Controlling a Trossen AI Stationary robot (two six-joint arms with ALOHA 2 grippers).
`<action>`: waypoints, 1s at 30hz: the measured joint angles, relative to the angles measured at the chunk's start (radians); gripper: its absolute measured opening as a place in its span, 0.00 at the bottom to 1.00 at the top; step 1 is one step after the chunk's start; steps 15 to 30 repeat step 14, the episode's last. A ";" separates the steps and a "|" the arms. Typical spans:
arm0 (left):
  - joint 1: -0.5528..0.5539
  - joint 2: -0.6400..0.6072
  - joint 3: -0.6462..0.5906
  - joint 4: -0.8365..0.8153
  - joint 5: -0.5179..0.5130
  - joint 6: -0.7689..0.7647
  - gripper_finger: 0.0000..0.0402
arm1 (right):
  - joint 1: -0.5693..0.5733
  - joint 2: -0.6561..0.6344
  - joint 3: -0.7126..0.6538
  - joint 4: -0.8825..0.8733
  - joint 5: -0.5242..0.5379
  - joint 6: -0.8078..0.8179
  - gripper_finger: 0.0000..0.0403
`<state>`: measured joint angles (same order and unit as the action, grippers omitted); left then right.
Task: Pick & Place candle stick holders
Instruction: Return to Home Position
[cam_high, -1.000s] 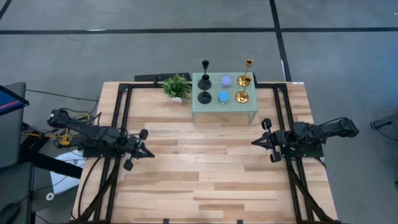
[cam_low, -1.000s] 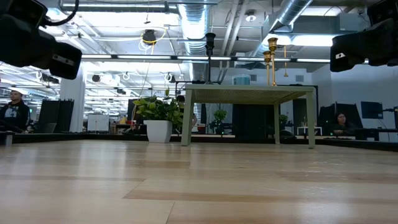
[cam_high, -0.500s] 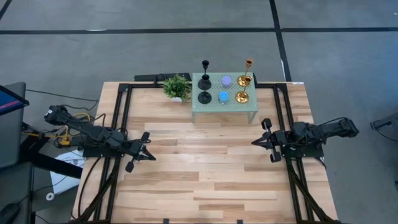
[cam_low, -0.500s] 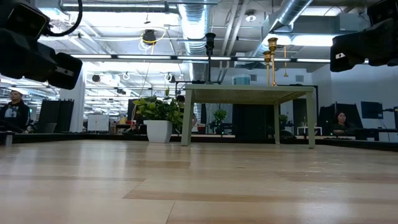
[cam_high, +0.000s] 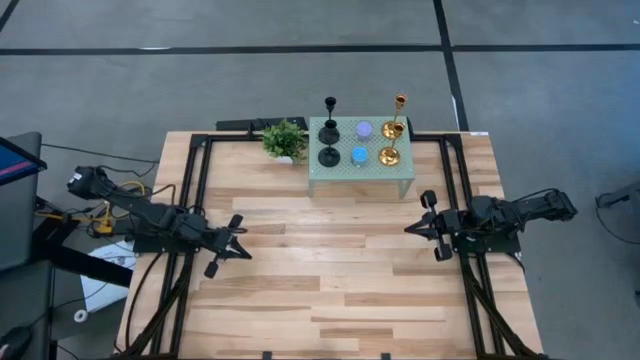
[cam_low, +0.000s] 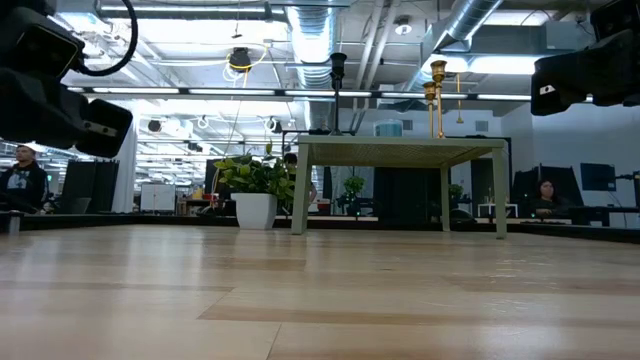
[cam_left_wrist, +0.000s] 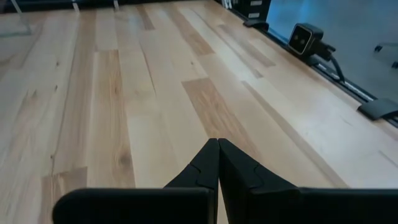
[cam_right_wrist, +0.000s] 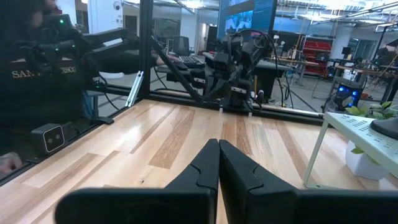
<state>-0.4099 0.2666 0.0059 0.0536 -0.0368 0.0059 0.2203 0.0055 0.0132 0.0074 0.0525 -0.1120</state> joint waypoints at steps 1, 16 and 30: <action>0.000 0.006 0.000 0.000 0.000 0.000 0.02 | 0.000 0.000 0.000 0.000 0.000 0.000 0.00; 0.000 0.037 0.000 0.000 0.000 0.000 0.02 | 0.000 0.000 0.000 0.000 0.000 0.000 0.00; 0.000 0.037 0.000 0.000 0.000 0.000 0.02 | 0.000 0.000 0.000 0.000 0.000 0.000 0.00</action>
